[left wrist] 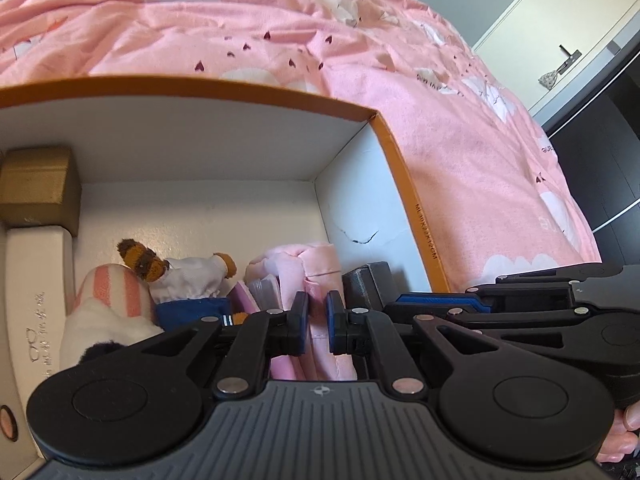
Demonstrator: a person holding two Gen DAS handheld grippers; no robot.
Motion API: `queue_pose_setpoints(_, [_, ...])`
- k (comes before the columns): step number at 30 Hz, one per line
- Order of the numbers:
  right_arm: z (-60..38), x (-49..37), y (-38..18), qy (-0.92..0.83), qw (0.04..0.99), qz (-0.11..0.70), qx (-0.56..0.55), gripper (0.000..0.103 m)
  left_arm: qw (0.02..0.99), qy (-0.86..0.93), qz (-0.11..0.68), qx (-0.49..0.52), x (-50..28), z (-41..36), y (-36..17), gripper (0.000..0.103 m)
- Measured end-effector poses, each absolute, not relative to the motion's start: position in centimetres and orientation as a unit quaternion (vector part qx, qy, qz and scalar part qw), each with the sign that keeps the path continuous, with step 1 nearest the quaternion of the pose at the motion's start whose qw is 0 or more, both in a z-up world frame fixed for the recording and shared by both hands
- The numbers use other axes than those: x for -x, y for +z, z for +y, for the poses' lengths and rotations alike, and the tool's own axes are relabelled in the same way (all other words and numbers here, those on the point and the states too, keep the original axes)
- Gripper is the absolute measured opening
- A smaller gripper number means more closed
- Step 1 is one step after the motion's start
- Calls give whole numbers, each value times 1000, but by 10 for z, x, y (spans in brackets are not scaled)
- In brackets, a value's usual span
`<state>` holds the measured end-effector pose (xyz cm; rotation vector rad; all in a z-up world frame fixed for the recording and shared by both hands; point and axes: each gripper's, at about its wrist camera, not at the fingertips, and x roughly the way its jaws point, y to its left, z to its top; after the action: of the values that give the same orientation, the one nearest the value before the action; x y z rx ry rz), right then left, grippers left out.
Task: Organize objects
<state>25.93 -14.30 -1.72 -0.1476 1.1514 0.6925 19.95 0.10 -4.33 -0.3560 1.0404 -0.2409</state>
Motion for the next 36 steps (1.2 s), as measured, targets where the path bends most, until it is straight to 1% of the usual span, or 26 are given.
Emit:
queue_pose_setpoints(2, [-144,-252,-9,321,790,517,72,14,851,-114,489,158,-193,0,-34,9])
queue_pose_setpoints(8, [-143,-219,14,341,807,475,83,14,856,-130,482,133,-162,2,-2,10])
queue_pose_setpoints(10, [-145,-206,20,353,808,466,74,16,860,-129,478,121,-150,6,9,10])
queue_pose_setpoints(11, [-146,-201,22,358,809,463,67,20,862,-128,476,117,-144,9,14,10])
queue_pose_setpoints(12, [-147,-194,25,363,809,458,59,22,863,-127,475,113,-138,11,18,10])
queue_pose_setpoints(16, [-147,-170,29,379,806,454,38,23,862,-115,484,103,-116,21,25,10])
queue_pose_setpoints(20, [-140,-150,18,385,795,466,36,23,850,-96,511,87,-97,26,16,10])
queue_pose_setpoints(25, [-126,-127,-10,389,769,506,41,24,831,-66,549,52,-75,30,-7,10])
queue_pose_setpoints(29, [-116,-112,-28,393,745,536,53,33,813,-43,579,55,-67,40,-24,10])
queue_pose_setpoints(32, [-109,-103,-40,392,731,555,66,35,804,-30,591,56,-62,46,-32,13])
queue_pose_setpoints(33, [-106,-102,-44,389,726,563,71,37,802,-26,594,57,-60,47,-35,14])
queue_pose_setpoints(36, [-102,-96,-54,384,712,582,79,38,797,-17,601,63,-58,52,-41,14])
